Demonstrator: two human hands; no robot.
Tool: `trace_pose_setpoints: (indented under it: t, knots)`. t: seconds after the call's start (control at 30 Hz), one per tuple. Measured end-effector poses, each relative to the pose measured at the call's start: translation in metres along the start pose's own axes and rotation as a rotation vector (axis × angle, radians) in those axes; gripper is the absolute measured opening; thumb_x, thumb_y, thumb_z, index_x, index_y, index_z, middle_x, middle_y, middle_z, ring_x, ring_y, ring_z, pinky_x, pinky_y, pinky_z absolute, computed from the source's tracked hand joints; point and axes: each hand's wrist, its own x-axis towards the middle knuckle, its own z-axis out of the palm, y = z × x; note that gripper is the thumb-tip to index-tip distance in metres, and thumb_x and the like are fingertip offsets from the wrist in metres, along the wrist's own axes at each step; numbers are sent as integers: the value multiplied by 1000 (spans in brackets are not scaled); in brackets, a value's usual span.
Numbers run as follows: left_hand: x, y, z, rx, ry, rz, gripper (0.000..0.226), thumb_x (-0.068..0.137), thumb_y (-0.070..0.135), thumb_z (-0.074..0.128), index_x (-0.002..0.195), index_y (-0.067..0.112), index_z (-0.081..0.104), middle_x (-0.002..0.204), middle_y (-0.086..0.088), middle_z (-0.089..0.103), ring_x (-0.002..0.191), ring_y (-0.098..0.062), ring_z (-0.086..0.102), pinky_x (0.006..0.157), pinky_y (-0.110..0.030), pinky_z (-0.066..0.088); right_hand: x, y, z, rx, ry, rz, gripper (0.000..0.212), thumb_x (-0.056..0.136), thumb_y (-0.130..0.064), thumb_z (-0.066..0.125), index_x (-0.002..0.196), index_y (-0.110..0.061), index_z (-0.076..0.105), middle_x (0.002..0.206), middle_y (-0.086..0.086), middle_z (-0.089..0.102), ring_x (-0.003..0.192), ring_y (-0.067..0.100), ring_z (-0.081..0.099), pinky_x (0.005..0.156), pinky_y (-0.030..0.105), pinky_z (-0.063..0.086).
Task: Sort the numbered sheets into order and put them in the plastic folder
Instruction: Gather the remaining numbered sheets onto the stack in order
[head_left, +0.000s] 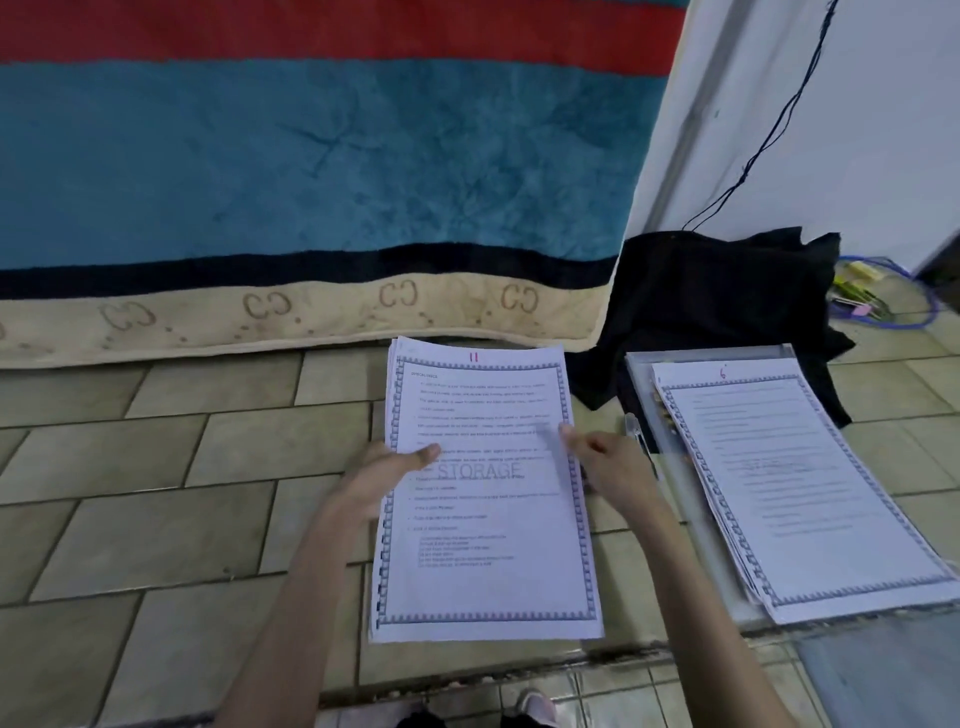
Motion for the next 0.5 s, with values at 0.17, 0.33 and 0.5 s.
trace_pose_setpoints:
  t: [0.17, 0.33, 0.5]
  knots:
    - [-1, 0, 2, -23, -49, -2, 60, 73, 27, 72, 128, 11, 54, 125, -6, 62, 117, -24, 58, 104, -47, 42, 40, 10, -13, -539, 475, 130, 71, 90, -54, 46, 124, 8, 42, 125, 26, 45, 119, 39, 40, 92, 45, 38]
    - [-3, 1, 0, -88, -118, 4, 61, 71, 24, 71, 127, 11, 53, 123, -7, 63, 114, -23, 59, 102, -46, 44, 51, 28, -4, -729, 366, 106, 35, 100, -14, 37, 123, 13, 40, 126, 29, 48, 117, 39, 48, 92, 42, 42]
    - [-5, 1, 1, -78, -114, 36, 65, 69, 26, 74, 128, 10, 53, 123, -5, 63, 114, -20, 60, 102, -42, 45, 60, -12, -32, 392, 356, 69, 24, 98, -25, 38, 89, -3, 45, 74, 17, 57, 57, 24, 58, 53, 28, 41]
